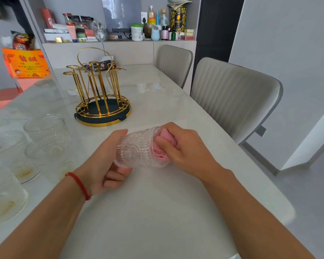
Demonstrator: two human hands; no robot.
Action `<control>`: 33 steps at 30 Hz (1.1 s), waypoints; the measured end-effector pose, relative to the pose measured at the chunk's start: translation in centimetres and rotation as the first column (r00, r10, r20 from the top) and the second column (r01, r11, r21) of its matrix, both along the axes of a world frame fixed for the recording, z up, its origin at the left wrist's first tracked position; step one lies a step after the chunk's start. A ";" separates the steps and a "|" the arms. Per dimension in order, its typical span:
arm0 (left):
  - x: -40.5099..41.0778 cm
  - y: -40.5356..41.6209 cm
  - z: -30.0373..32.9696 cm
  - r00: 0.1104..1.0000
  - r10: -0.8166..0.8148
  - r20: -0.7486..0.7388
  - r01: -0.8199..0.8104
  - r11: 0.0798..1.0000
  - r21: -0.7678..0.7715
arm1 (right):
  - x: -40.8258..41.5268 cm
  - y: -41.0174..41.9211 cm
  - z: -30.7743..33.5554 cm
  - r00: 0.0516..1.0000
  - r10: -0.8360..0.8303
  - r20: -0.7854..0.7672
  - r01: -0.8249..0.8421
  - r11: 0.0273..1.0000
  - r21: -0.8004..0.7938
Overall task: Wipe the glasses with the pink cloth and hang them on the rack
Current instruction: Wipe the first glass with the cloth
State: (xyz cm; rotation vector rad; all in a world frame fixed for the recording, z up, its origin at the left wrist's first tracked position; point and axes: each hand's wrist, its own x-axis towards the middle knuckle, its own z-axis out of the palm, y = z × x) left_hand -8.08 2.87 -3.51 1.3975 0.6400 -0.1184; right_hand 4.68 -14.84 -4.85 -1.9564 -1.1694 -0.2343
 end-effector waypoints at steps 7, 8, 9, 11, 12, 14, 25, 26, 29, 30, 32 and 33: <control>0.9 -1.2 -0.6 0.985 0.139 0.097 -0.146 0.987 0.067 | -0.2 0.3 -0.2 0.992 -0.052 -0.112 0.062 0.994 0.087; 0.7 -0.8 -0.3 0.995 0.089 0.047 -0.092 0.994 0.063 | -0.1 0.0 -0.1 0.997 -0.022 -0.068 0.026 0.998 0.065; 0.5 -0.5 -0.1 1.000 0.030 0.003 -0.031 0.998 0.052 | 0.0 -0.2 0.0 1.000 -0.003 -0.026 0.004 0.999 0.043; 0.2 -0.3 0.1 1.000 -0.026 -0.017 0.027 0.999 0.031 | 0.0 0.0 0.0 0.999 -0.032 0.002 0.032 0.999 0.039; 0.2 -0.6 0.1 1.000 -0.015 0.012 0.015 1.000 0.019 | -0.1 0.3 -0.1 0.997 -0.070 -0.030 0.072 0.995 0.069; 0.6 -1.5 -0.3 0.991 0.050 0.120 -0.047 0.999 -0.027 | 0.0 0.7 -0.1 0.974 -0.123 -0.190 0.152 0.978 0.145; 1.0 -2.1 -0.4 0.985 0.089 0.147 -0.091 0.996 0.005 | 0.3 0.1 0.3 0.967 -0.105 -0.231 0.140 0.980 0.141; 1.2 -2.6 -0.6 0.973 0.120 0.197 -0.122 0.993 -0.005 | 0.3 0.3 0.2 0.950 -0.105 -0.294 0.154 0.976 0.152; 1.5 -2.6 -0.8 0.963 0.158 0.217 -0.167 0.986 0.025 | 0.2 -0.1 0.1 0.966 -0.093 -0.242 0.132 0.980 0.150; 1.5 -2.3 -0.6 0.976 0.134 0.172 -0.141 0.989 0.031 | 0.3 -0.3 0.2 0.977 -0.076 -0.200 0.107 0.983 0.150; 1.1 -1.8 -0.1 0.996 0.055 0.070 -0.058 0.997 0.048 | 0.4 -0.5 0.2 0.989 -0.059 -0.134 0.079 0.986 0.144; 1.1 -1.8 0.0 0.998 0.031 0.051 -0.034 0.998 0.058 | 0.4 -0.4 0.2 0.990 -0.070 -0.123 0.087 0.987 0.137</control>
